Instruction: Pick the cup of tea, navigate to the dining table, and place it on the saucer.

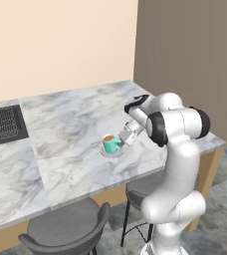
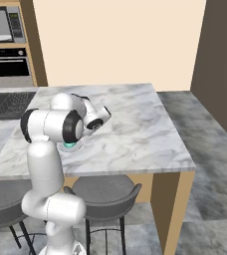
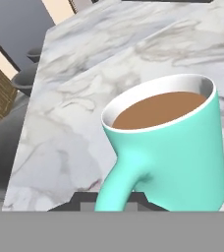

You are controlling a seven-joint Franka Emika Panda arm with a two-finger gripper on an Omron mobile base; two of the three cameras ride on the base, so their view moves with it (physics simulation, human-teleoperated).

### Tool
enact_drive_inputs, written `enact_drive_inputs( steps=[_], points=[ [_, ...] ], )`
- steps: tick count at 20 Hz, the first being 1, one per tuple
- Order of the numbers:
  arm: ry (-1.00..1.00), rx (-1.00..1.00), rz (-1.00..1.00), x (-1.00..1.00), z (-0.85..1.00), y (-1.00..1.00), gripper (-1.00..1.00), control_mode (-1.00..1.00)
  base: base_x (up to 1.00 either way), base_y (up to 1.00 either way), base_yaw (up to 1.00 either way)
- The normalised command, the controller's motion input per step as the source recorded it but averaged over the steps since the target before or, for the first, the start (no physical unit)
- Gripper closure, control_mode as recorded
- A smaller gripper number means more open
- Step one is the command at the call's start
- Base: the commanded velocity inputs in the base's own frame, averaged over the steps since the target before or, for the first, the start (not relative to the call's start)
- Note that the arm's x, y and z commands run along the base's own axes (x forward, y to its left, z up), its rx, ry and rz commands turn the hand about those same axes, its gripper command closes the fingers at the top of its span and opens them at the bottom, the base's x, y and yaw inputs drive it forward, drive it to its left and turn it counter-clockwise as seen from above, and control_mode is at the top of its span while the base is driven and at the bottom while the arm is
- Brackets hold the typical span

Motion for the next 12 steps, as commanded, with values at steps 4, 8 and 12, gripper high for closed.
enact_drive_inputs(
  steps=[4, 8, 12],
  points=[
    [-0.01, 0.00, 0.00, 0.03, 0.00, 0.00, -1.00, -1.00, 0.00, 0.00, 0.00],
    [0.00, 0.00, 0.00, 0.00, 0.00, 0.00, -1.00, -1.00, 0.00, 0.00, 0.00],
    [0.00, 0.00, 0.00, 0.00, 0.00, 0.00, -1.00, -1.00, 0.00, 0.00, 0.00]
  ],
)
